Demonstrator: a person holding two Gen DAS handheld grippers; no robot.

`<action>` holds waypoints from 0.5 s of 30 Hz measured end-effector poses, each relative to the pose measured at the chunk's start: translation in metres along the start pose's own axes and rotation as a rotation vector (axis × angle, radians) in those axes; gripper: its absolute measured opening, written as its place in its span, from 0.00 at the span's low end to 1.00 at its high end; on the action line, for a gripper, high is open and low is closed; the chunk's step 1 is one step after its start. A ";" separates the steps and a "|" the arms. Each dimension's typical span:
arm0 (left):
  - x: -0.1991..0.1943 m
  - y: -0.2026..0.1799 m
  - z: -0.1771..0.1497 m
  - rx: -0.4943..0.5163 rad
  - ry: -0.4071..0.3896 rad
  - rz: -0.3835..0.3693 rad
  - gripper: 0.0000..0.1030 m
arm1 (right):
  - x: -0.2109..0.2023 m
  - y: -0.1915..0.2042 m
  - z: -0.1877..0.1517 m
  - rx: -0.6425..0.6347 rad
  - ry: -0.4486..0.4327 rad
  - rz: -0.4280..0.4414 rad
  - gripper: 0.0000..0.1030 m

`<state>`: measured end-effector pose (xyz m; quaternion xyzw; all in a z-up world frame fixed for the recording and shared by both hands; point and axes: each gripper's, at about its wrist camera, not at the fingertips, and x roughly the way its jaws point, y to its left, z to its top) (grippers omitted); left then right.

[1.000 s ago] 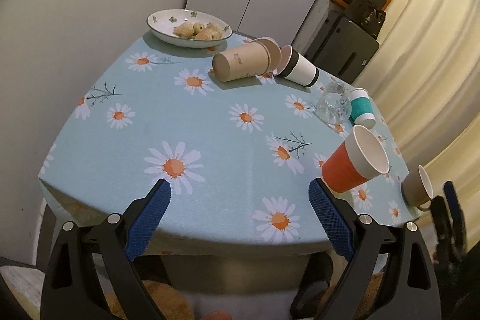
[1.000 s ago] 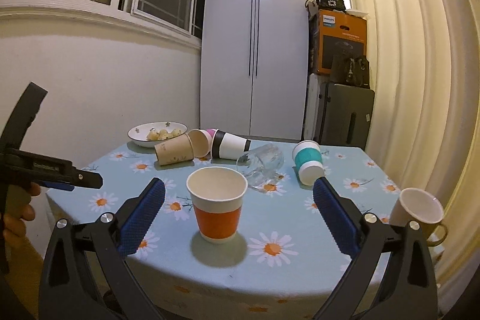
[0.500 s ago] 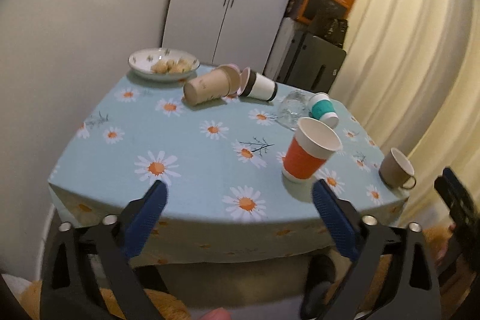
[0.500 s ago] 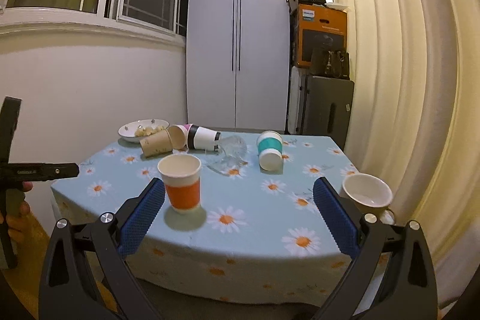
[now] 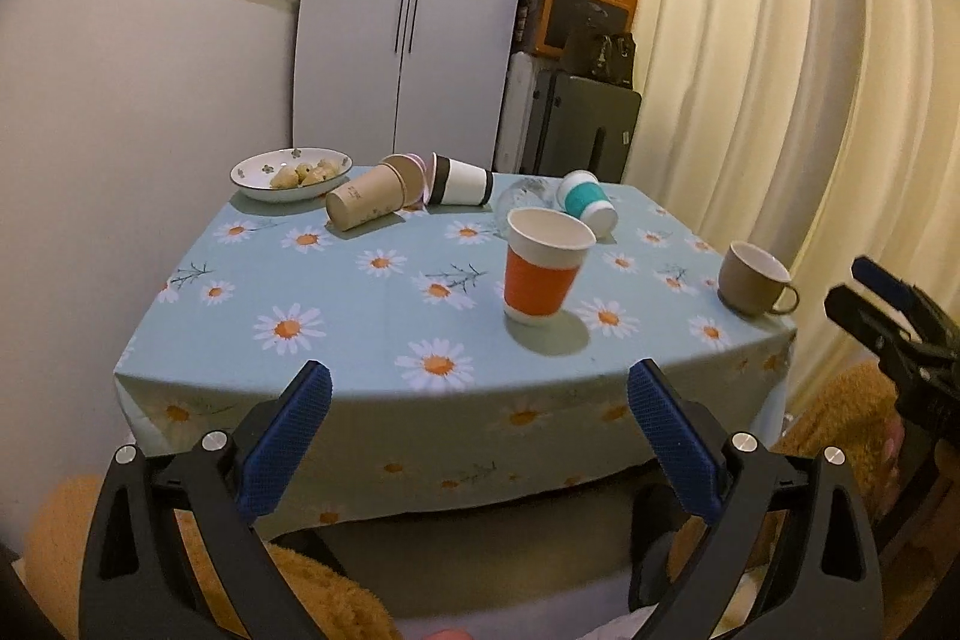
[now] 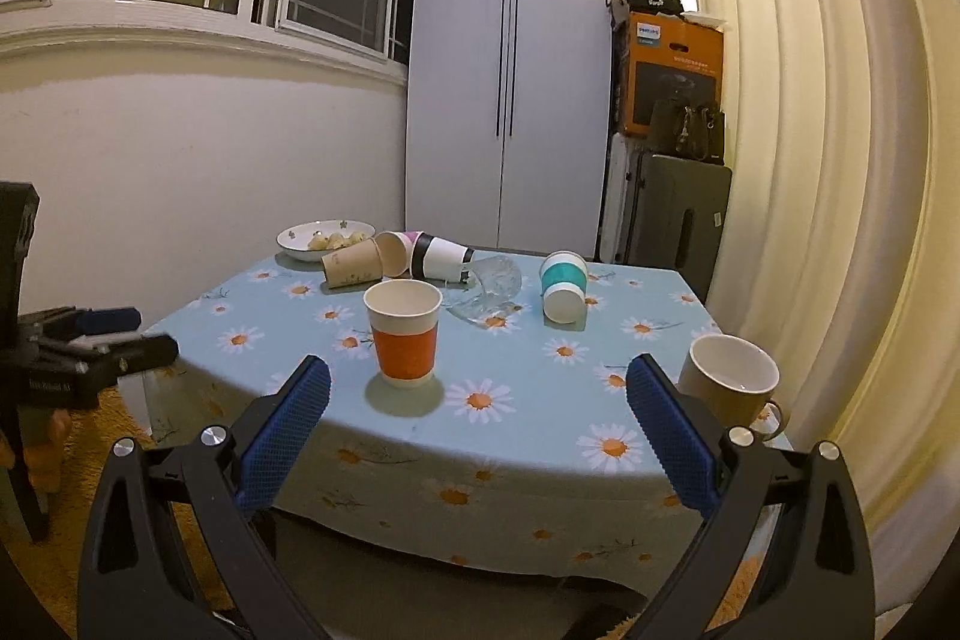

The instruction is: Flip cup upright

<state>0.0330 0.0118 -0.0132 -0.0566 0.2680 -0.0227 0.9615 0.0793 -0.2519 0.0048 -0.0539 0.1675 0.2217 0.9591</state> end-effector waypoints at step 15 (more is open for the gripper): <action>-0.019 -0.017 -0.017 0.007 -0.022 -0.013 0.94 | -0.007 0.005 -0.006 0.002 0.018 0.001 0.95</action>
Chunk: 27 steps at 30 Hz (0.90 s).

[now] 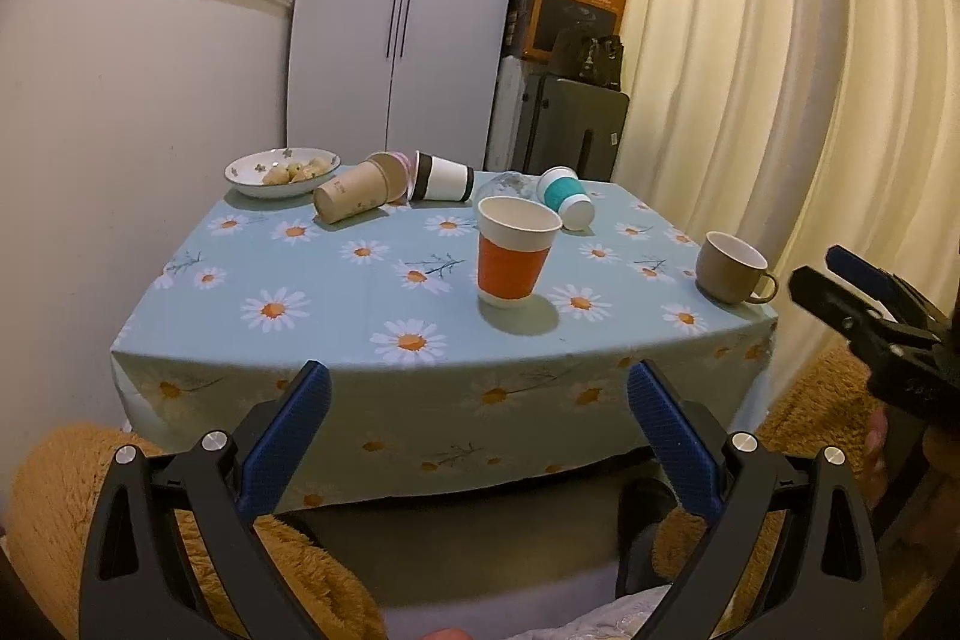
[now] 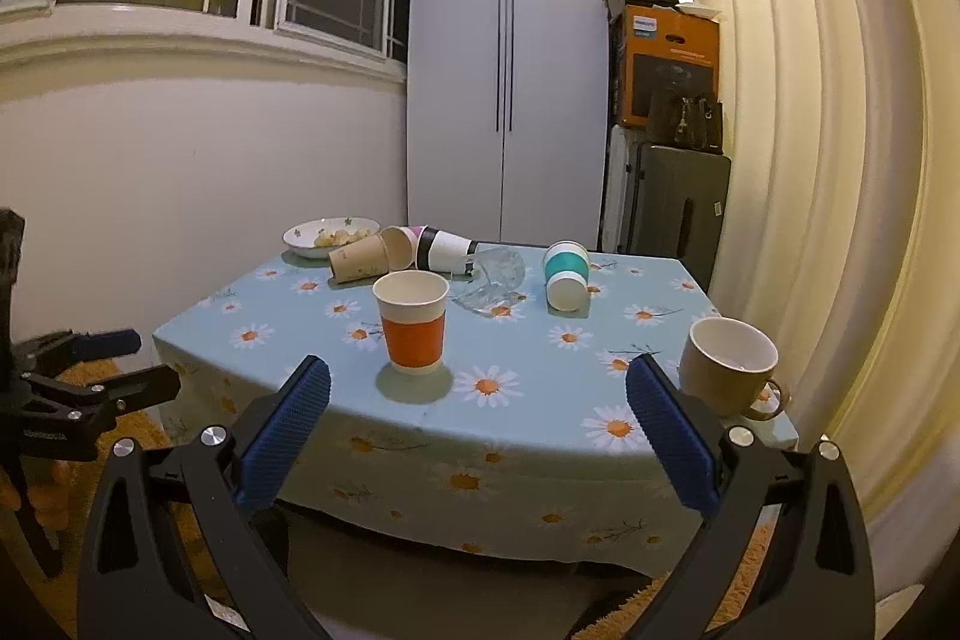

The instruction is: Flip cup upright

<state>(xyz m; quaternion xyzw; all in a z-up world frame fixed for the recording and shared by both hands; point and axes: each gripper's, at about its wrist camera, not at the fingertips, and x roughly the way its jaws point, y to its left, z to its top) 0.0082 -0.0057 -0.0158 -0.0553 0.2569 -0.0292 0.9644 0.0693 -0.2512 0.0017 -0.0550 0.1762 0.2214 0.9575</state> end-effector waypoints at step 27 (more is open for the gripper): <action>0.011 0.002 -0.001 0.005 0.029 0.029 0.94 | 0.016 0.009 -0.007 -0.040 0.058 -0.002 0.95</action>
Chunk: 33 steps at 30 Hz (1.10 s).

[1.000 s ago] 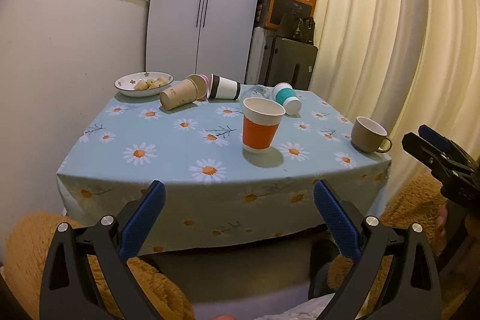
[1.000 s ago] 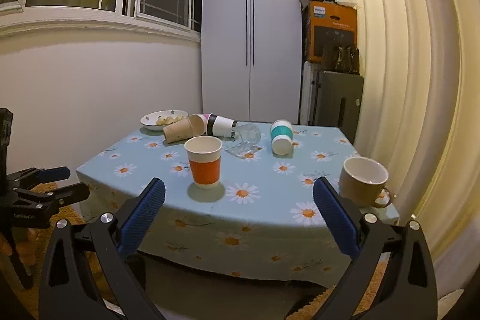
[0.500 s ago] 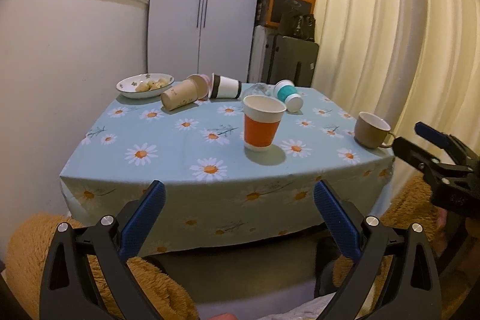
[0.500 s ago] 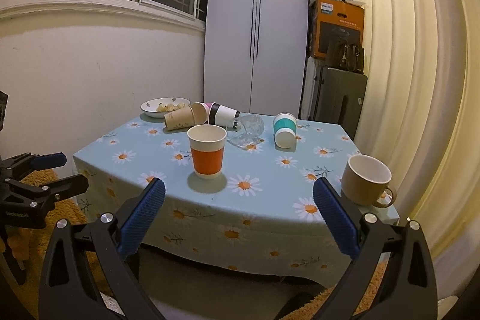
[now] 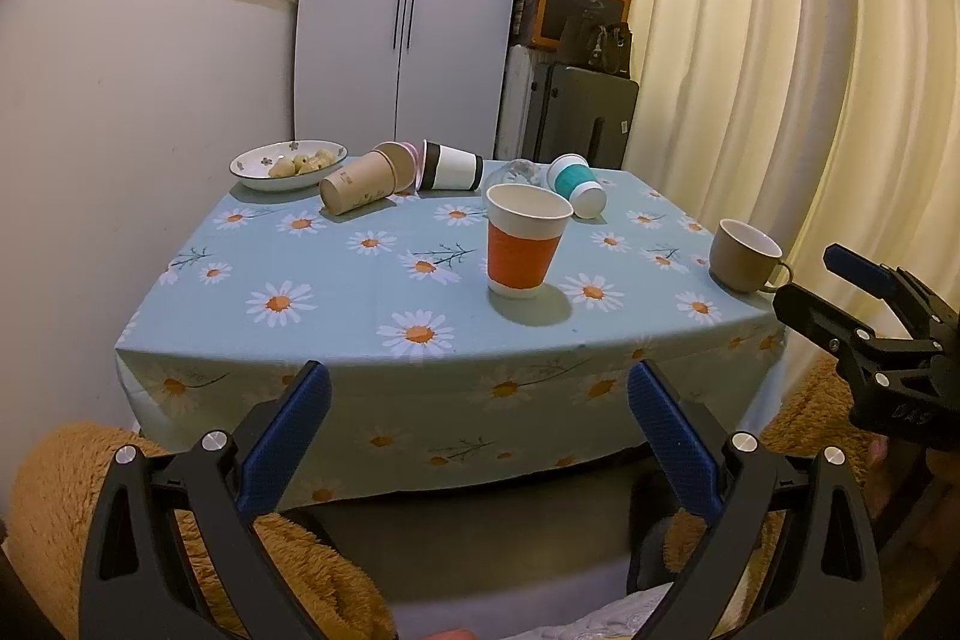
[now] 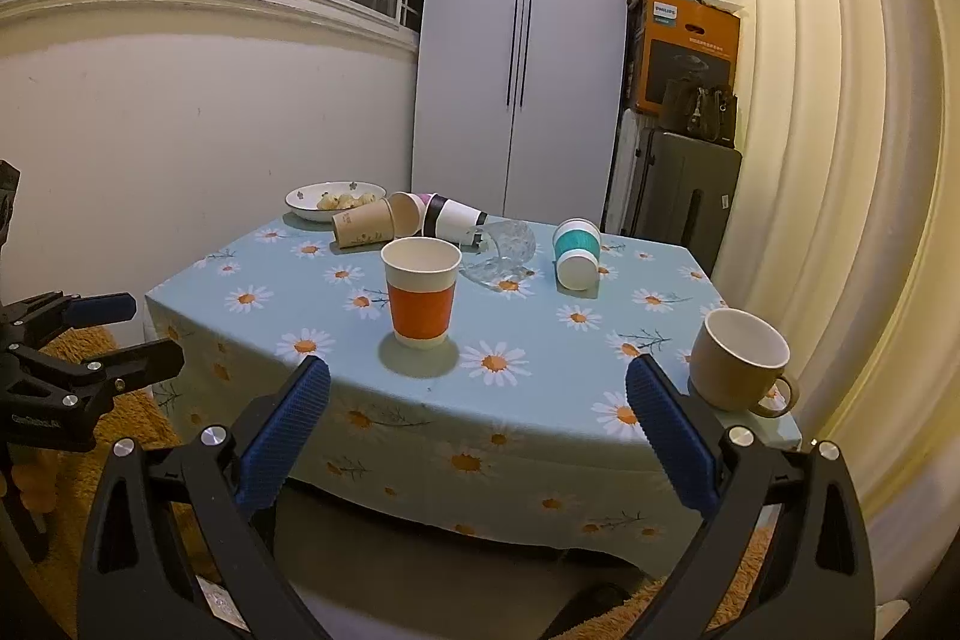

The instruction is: Flip cup upright

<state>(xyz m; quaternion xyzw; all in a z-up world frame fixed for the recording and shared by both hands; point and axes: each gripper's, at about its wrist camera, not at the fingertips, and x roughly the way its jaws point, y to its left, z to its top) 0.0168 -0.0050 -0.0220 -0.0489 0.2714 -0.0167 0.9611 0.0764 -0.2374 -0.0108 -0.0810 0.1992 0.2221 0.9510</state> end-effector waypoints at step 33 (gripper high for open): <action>0.001 -0.005 0.000 0.028 -0.001 -0.018 0.94 | 0.003 -0.009 -0.002 0.039 0.025 -0.005 0.95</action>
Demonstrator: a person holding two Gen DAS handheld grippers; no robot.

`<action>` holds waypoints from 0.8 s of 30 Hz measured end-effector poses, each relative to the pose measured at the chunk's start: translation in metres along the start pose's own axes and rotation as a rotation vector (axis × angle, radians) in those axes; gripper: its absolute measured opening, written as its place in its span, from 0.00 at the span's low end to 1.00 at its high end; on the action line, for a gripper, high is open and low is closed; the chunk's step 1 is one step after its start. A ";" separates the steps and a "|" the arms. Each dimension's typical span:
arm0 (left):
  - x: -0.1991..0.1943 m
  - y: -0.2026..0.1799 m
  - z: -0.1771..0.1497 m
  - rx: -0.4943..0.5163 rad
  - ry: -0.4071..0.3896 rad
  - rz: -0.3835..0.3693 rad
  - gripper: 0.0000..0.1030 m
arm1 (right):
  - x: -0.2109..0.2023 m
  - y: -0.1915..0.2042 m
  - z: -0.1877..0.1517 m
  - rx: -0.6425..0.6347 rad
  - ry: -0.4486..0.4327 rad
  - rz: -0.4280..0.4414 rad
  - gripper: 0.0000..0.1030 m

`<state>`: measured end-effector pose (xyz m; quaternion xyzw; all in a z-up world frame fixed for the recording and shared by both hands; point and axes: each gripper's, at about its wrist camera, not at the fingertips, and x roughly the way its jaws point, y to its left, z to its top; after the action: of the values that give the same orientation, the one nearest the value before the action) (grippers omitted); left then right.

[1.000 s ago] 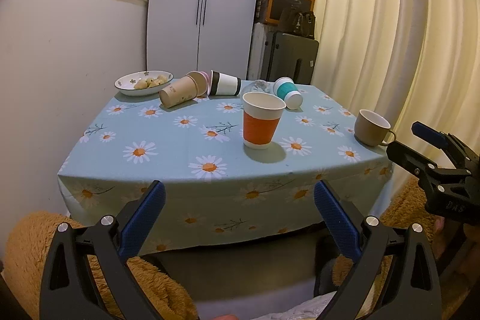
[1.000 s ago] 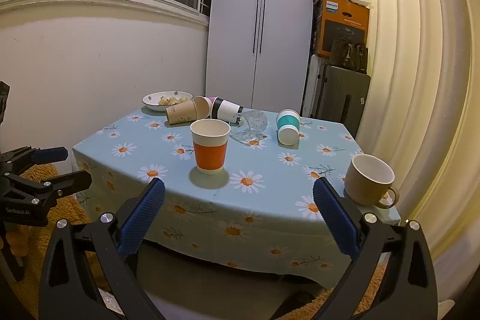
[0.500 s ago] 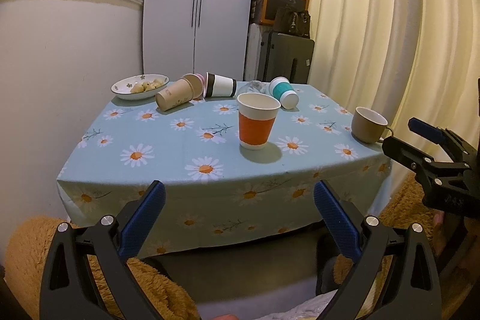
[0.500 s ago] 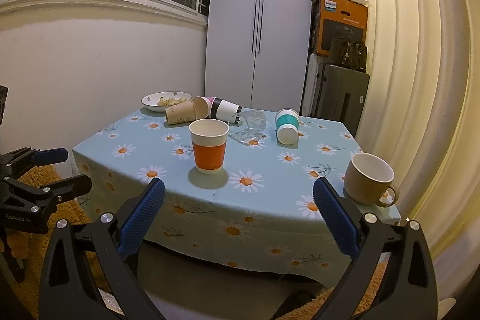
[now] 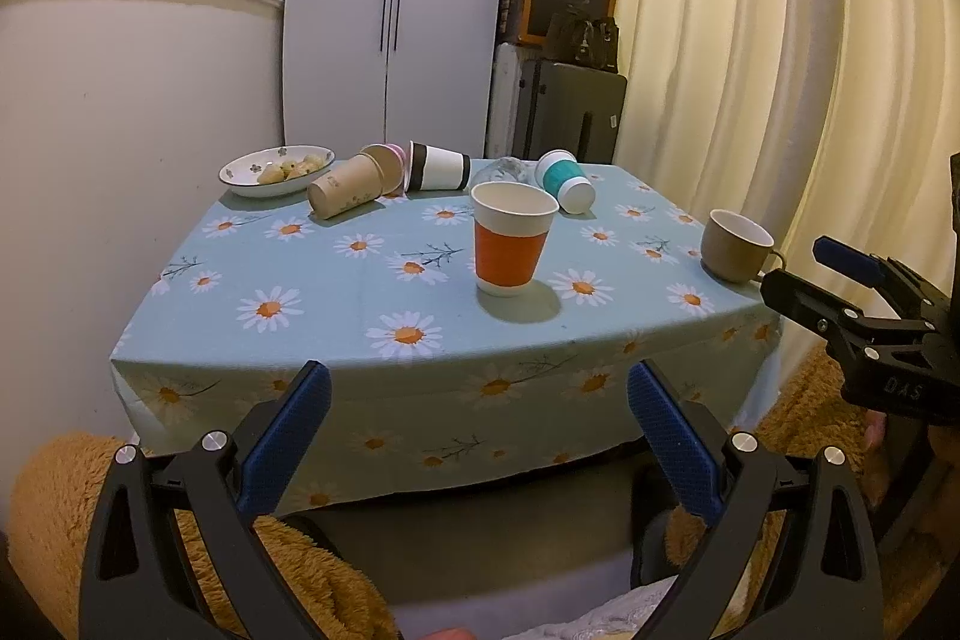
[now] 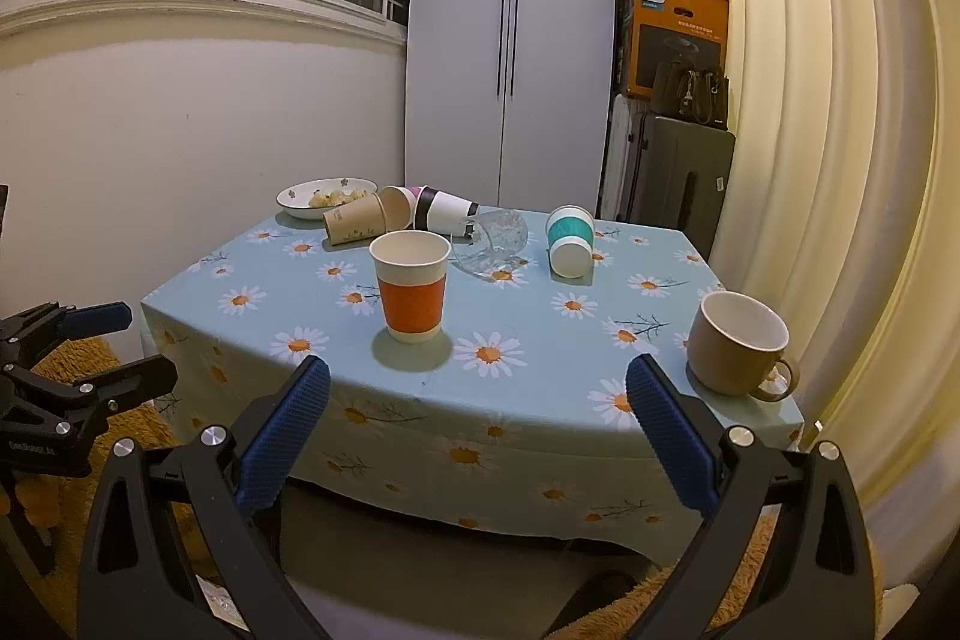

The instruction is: Flip cup upright

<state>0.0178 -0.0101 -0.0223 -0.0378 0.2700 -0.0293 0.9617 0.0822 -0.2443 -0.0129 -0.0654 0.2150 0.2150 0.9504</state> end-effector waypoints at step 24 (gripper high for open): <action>-0.001 0.005 0.000 -0.010 0.004 -0.009 0.94 | 0.004 0.002 0.000 -0.016 0.024 0.000 0.95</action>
<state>0.0176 -0.0053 -0.0222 -0.0436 0.2717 -0.0322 0.9609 0.0848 -0.2407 -0.0146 -0.0757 0.2249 0.2159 0.9471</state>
